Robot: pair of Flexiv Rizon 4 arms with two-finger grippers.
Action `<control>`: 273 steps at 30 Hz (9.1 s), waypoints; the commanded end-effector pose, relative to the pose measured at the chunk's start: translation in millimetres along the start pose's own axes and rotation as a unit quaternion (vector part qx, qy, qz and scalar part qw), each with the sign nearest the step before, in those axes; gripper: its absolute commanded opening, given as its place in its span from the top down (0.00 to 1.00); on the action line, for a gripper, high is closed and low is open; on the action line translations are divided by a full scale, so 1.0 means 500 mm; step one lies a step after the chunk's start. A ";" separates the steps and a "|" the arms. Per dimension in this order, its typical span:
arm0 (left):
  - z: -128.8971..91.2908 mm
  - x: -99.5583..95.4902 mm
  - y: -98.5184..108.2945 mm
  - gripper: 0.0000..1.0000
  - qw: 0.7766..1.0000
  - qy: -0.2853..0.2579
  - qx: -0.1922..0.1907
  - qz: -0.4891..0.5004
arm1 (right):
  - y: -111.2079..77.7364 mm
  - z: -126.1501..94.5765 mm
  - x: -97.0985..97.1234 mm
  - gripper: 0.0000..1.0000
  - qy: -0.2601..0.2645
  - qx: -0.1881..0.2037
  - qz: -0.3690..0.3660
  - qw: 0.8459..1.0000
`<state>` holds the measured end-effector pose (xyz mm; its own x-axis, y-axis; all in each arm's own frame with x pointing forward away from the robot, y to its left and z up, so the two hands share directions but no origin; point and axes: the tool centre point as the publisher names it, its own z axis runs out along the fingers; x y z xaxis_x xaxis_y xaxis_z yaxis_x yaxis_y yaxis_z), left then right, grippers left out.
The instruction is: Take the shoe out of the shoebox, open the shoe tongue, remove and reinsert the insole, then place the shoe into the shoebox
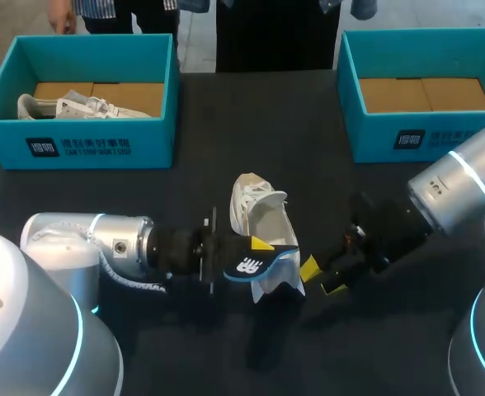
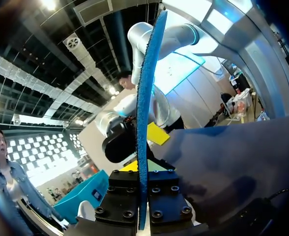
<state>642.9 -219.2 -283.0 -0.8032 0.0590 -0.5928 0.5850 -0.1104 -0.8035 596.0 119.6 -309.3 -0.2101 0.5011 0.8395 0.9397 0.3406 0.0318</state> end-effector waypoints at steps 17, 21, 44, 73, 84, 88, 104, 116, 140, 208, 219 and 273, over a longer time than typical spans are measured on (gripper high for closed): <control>0.012 0.004 0.017 1.00 1.000 0.002 0.024 -0.008 | -0.001 0.002 0.001 0.00 -0.001 -0.001 0.000 1.000; 0.016 0.002 0.021 1.00 1.000 0.000 0.027 -0.010 | -0.001 0.002 0.001 0.00 -0.001 -0.001 0.000 1.000; 0.015 -0.001 0.040 1.00 0.999 -0.026 0.014 -0.034 | -0.001 0.002 0.001 0.00 -0.001 -0.001 0.000 1.000; 0.008 0.008 0.075 1.00 0.999 -0.033 -0.022 -0.034 | -0.001 0.002 0.001 0.00 -0.001 -0.001 0.000 1.000; 0.003 0.011 0.087 1.00 0.998 -0.038 -0.029 -0.030 | -0.001 0.002 0.001 0.00 -0.001 -0.001 0.000 1.000; 0.003 0.011 0.086 1.00 0.998 -0.037 -0.029 -0.030 | -0.001 0.002 0.001 0.00 -0.001 -0.001 0.000 1.000; 0.007 0.008 0.115 1.00 0.998 -0.041 -0.052 -0.023 | -0.001 0.002 0.001 0.00 -0.001 -0.001 0.000 1.000; 0.009 0.001 0.136 1.00 0.997 -0.043 -0.066 -0.024 | -0.001 0.002 0.001 0.00 -0.001 -0.001 0.000 1.000; 0.008 -0.009 0.173 1.00 0.994 -0.035 -0.100 -0.021 | -0.001 0.002 0.001 0.00 -0.001 -0.001 0.000 1.000; 0.017 -0.005 0.070 0.74 0.990 -0.028 -0.136 -0.005 | -0.001 0.002 0.001 0.00 -0.001 -0.001 0.000 1.000; 0.031 -0.002 0.087 0.90 0.990 -0.012 -0.142 -0.016 | -0.001 0.002 0.001 0.00 -0.001 -0.001 0.000 1.000; 0.019 -0.015 0.178 1.00 0.979 -0.010 -0.202 -0.004 | -0.001 0.002 0.001 0.00 -0.001 -0.001 0.000 1.000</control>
<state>698.5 -236.3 -348.5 -0.8070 0.0347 -0.5895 0.5725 0.2902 -0.7668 596.1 119.7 -309.3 -0.2100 0.5011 0.8395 0.9396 0.3407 0.0317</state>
